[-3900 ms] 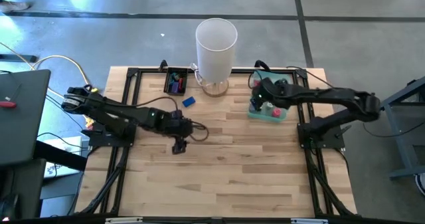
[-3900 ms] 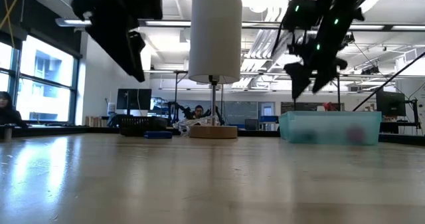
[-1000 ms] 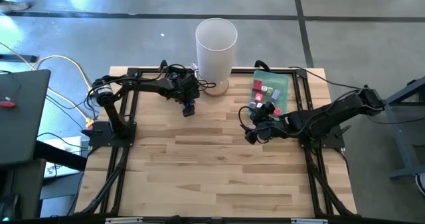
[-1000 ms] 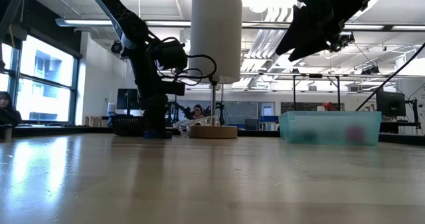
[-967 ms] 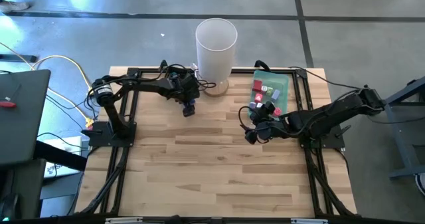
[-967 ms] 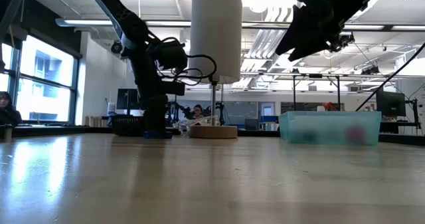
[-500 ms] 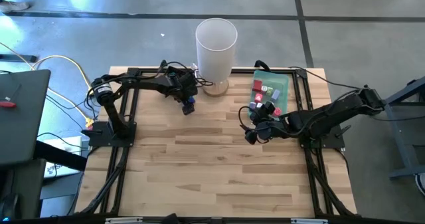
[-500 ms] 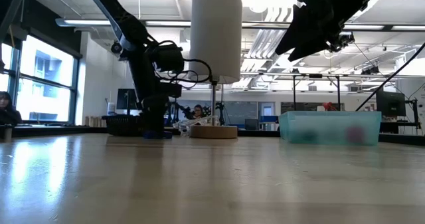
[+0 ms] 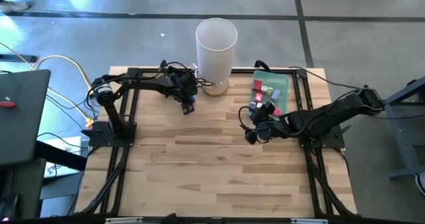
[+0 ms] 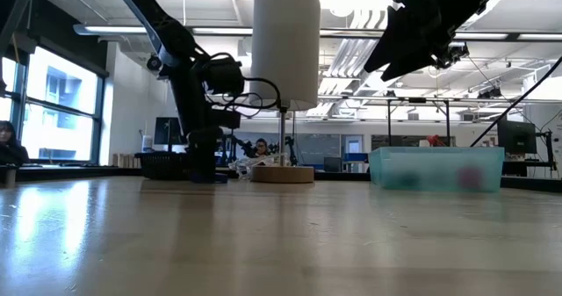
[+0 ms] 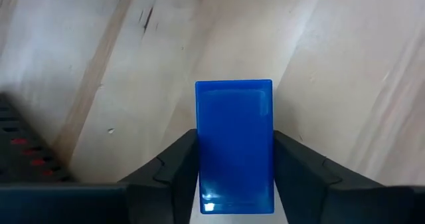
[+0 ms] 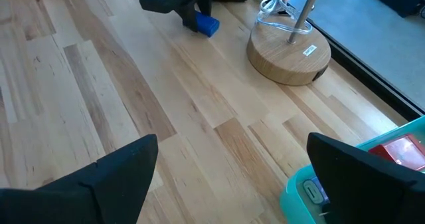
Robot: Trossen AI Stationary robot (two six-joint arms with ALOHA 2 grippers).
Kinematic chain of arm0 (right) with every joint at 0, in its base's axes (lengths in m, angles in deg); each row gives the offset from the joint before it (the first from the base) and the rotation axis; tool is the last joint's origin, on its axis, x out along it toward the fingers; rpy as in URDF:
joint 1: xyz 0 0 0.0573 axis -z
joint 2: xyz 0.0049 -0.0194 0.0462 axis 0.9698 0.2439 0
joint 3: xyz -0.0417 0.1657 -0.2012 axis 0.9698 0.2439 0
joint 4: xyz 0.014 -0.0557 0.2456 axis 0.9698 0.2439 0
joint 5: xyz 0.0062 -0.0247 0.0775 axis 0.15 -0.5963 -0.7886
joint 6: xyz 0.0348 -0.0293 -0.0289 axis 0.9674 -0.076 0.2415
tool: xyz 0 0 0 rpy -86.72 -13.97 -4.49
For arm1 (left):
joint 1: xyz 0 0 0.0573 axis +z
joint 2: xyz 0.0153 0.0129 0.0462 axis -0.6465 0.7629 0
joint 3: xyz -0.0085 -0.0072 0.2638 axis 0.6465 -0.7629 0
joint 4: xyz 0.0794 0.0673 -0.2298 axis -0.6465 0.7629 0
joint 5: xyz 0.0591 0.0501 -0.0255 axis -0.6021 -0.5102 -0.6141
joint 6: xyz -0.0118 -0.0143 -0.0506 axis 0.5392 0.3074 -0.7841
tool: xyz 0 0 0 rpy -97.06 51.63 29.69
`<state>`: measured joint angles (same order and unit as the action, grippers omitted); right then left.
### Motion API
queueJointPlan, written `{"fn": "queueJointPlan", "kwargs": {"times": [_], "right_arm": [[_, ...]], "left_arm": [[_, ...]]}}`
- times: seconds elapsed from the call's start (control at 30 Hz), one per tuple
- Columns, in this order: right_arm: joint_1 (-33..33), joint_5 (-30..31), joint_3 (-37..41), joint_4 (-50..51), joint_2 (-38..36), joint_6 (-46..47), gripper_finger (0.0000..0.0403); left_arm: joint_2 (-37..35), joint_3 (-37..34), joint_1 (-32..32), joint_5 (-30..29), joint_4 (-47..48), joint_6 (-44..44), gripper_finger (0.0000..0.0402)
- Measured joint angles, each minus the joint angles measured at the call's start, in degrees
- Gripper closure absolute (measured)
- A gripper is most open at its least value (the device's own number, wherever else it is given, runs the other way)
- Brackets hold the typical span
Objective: Pick & Place Office items
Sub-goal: Put the blue digital clock into the black bin
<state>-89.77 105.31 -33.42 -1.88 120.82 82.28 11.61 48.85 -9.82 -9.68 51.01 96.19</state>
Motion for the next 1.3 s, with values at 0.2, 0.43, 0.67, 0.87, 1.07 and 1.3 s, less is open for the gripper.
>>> {"fn": "queueJointPlan", "kwargs": {"times": [0.2, 0.43, 0.67, 0.87, 1.07, 1.3], "right_arm": [[0.0, 0.0, 0.0, 0.0, 0.0, 0.0, 0.0027], [0.0, 0.0, 0.0, 0.0, 0.0, 0.0, 0.0027], [0.0, 0.0, 0.0, 0.0, 0.0, 0.0, 0.0027], [0.0, 0.0, 0.0, 0.0, 0.0, 0.0, 0.0027], [0.0, 0.0, 0.0, 0.0, 0.0, 0.0, 0.0027], [0.0, -0.1, 0.0, 0.0, 0.0, 0.0, 0.0027]], "left_arm": [[-0.1, 0.0, -1.3, 0.0, -0.9, -1.4, 0.0260], [-1.8, 0.3, -4.4, 0.0, -1.4, -3.8, 0.0260], [-8.0, 0.3, -9.2, -1.1, 3.2, -10.1, 0.0260], [-16.9, 0.3, -11.7, -10.1, 7.2, -14.5, 0.0260], [-24.8, 0.3, -7.7, -18.4, 9.6, -18.5, 0.0260], [-25.5, 0.3, 5.5, -17.1, 11.8, -21.8, 0.0260]]}}
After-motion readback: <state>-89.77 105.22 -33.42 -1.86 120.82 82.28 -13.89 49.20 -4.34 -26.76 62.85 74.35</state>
